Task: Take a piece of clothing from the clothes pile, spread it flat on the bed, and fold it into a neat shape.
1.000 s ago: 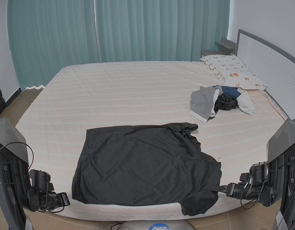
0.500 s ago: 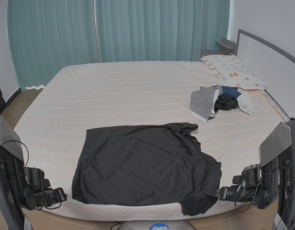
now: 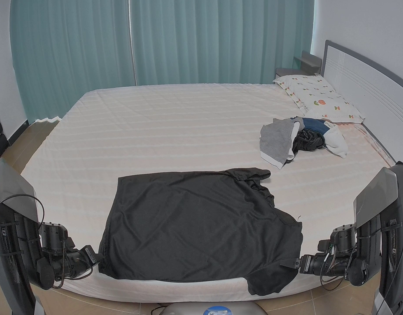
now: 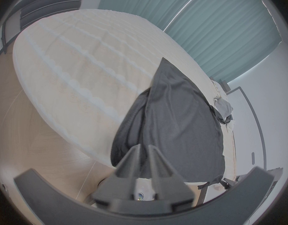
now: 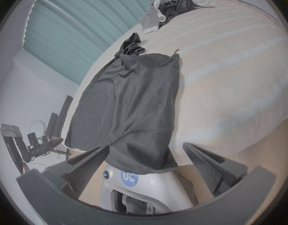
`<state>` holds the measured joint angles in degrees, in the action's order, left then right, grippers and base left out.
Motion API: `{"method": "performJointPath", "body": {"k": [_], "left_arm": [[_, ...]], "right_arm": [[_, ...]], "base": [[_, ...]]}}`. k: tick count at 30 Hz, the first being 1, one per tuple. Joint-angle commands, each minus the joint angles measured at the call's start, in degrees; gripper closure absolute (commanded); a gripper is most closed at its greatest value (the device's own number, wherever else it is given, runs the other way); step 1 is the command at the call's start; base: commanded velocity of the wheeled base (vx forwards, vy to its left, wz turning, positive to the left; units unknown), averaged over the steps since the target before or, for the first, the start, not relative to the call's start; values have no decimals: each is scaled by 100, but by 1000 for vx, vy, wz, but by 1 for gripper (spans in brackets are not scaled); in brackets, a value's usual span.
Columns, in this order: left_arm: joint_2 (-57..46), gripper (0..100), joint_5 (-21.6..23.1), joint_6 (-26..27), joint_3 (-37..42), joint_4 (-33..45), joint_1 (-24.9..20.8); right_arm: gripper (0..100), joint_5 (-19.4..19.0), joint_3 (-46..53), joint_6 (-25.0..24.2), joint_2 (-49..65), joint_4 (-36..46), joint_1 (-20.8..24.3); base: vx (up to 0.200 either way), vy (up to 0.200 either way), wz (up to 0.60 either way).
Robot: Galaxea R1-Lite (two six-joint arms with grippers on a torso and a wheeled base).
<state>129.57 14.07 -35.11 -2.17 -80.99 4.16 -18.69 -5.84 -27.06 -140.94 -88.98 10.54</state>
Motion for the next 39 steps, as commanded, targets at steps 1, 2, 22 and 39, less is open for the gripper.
{"method": "performJointPath", "body": {"k": [1, 2, 22, 39], "left_arm": [[-46, 0, -18, -5, -20, -13, -161], [-55, 0, -18, 4, -12, -13, -187], [499, 0, -229, 66, -293, -127, -635], [868, 100, -572, 988, 191, -373, 15]], "right_arm": [[0, -3, 4, -1, -22, -58, 9], [0, -3, 4, -1, -22, -58, 9], [0, -12, -14, -10, -22, -58, 9], [0, -3, 21, -1, -30, -58, 9]], "base": [[0, 0, 0], [0, 0, 0], [0, 0, 0], [0, 0, 0]]}}
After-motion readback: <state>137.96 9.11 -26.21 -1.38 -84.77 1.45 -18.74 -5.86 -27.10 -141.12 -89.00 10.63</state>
